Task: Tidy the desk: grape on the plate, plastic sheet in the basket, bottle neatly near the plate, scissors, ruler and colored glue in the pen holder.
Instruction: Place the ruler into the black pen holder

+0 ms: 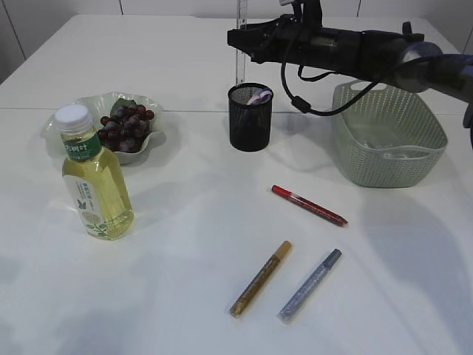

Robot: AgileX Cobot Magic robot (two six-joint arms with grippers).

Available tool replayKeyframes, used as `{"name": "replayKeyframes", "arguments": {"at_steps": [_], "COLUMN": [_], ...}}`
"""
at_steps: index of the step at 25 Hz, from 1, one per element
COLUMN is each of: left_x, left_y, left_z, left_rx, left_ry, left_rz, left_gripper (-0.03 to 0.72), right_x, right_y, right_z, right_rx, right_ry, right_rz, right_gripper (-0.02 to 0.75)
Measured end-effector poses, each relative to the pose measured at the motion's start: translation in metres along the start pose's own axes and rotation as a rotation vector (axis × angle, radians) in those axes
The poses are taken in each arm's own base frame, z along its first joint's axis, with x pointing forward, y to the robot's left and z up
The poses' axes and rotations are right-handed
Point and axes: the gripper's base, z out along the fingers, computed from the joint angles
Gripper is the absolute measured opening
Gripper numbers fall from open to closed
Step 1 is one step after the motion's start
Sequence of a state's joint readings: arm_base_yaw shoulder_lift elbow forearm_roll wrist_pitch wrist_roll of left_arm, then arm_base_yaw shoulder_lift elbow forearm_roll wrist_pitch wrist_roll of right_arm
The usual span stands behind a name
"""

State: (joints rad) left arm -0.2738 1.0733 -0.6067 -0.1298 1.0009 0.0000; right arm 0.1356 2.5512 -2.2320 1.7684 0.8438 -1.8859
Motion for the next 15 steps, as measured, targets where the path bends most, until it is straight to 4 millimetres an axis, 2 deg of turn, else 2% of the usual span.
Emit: {"name": "replayKeyframes", "arguments": {"at_steps": [7,12,15], "left_x": [0.0,0.0,0.0], "left_y": [0.0,0.0,0.0], "left_z": [0.0,0.0,0.0], "left_rx": [0.0,0.0,0.0], "left_ry": [0.001,0.001,0.001], "left_rz": [0.0,0.0,0.0], "left_gripper": [0.415,0.415,0.415], "right_x": [0.019,0.024,0.024], "right_y": [-0.003,-0.003,-0.003], "right_z": [0.005,0.005,0.004], "right_rx": [0.055,0.053,0.052], "right_ry": [0.061,0.115,0.123], "right_rz": [-0.006,-0.043,-0.018], "right_gripper": [0.31,0.314,0.346]}}
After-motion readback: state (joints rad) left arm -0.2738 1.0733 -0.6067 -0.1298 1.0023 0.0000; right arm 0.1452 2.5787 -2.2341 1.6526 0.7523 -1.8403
